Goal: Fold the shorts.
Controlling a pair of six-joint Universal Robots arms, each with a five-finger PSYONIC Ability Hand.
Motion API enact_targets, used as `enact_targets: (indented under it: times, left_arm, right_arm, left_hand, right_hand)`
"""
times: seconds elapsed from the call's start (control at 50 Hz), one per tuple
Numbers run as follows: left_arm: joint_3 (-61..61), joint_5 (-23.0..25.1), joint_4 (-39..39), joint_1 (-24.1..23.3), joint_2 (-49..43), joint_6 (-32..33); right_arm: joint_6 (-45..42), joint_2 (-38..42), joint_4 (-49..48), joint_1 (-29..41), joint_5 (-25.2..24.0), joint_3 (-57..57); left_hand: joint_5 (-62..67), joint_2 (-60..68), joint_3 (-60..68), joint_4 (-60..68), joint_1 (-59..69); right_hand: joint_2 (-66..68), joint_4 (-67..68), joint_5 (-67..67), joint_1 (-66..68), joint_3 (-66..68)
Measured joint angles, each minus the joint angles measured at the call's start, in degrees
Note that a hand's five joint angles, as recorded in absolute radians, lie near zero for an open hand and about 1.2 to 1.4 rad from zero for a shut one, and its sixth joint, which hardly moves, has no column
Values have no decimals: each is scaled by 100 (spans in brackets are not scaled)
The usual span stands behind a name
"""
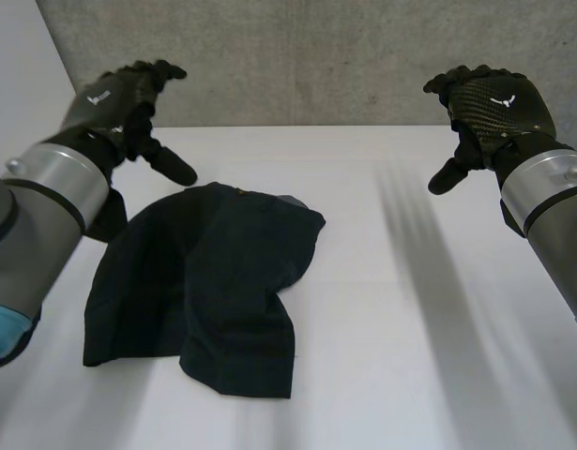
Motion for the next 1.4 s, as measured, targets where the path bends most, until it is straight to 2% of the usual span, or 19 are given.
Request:
enact_targets:
  times: [0.46,0.58,0.62,0.72,0.86,0.9,0.98,1.0,1.06,1.1,1.12,1.14,1.2,1.28,1.32,1.4]
  left_arm:
    - [-159,-259,30,-524,-272,7]
    - [-213,-469,165,-1162,-979,6]
    - [-197,-673,253,-1365,-1293,11]
    - [-95,-1081,416,-1642,-1919,22]
    - [89,-1254,455,-1878,-2479,25]
    - [139,-1263,454,-1929,-2580,25]
    - [215,-1284,451,-1979,-2693,25]
    - [247,-1305,449,-1988,-2719,25]
    - [289,-1344,445,-1989,-2743,24]
    - [306,-1389,434,-1959,-2732,28]
    - [307,-1406,425,-1940,-2721,32]
    - [306,-1429,407,-1906,-2695,43]
    - [286,-1472,326,-1805,-2585,125]
    - [213,-1502,152,-1648,-2337,440]
    - [118,-1508,62,-1541,-2141,760]
    - [-3,-1506,12,-1409,-1960,1086]
  right_arm:
    - [5,11,-37,-27,-86,16]
    - [-2,12,-35,-18,-85,16]
    - [-3,16,-35,-7,-88,24]
    - [-4,45,-35,7,-92,47]
    - [-8,94,-36,30,-94,59]
    - [-9,117,-37,35,-94,60]
    - [-14,187,-43,39,-96,60]
    - [-17,222,-45,40,-97,59]
    - [-25,294,-50,40,-100,55]
    - [-36,402,-51,40,-130,38]
    - [-42,474,-50,40,-161,24]
    - [-50,555,-47,38,-205,4]
    - [-64,815,-25,30,-406,-48]
    - [-64,1128,29,21,-843,-126]
    - [-35,1327,90,22,-1237,-195]
    - [21,1471,134,32,-1488,-290]
  left_hand:
    - [-174,-251,-165,-220,-170]
    - [-174,-251,-165,-220,-170]
    - [-125,-155,-116,-142,-112]
    - [291,251,271,293,330]
    - [342,328,329,362,348]
    - [497,464,486,500,515]
    - [1293,1301,1333,1303,1405]
    - [1886,1882,1914,1921,2077]
    - [2294,2320,2349,2346,2452]
    - [3553,3674,3616,3625,3834]
    - [3712,3751,3776,3785,4010]
    - [4684,4713,4720,4745,4986]
    - [5134,5302,5300,5334,5199]
    - [5134,5364,5372,5400,5199]
    - [5134,5364,5372,5400,5199]
    - [5134,5364,5372,5400,5199]
  right_hand:
    - [-3,0,0,0,-1]
    - [-3,0,0,0,-1]
    - [-3,0,0,0,-1]
    - [-3,0,0,0,-1]
    - [-3,0,0,0,-1]
    - [-3,0,0,0,-1]
    - [-3,0,0,0,-1]
    - [-3,0,0,0,-1]
    - [-3,0,0,0,-1]
    - [-3,0,0,0,-1]
    - [-3,0,0,0,-1]
    - [-3,0,0,0,-1]
    - [-3,0,0,0,-1]
    - [-3,0,0,0,-1]
    - [-3,0,0,0,-1]
    - [-3,0,0,0,-1]
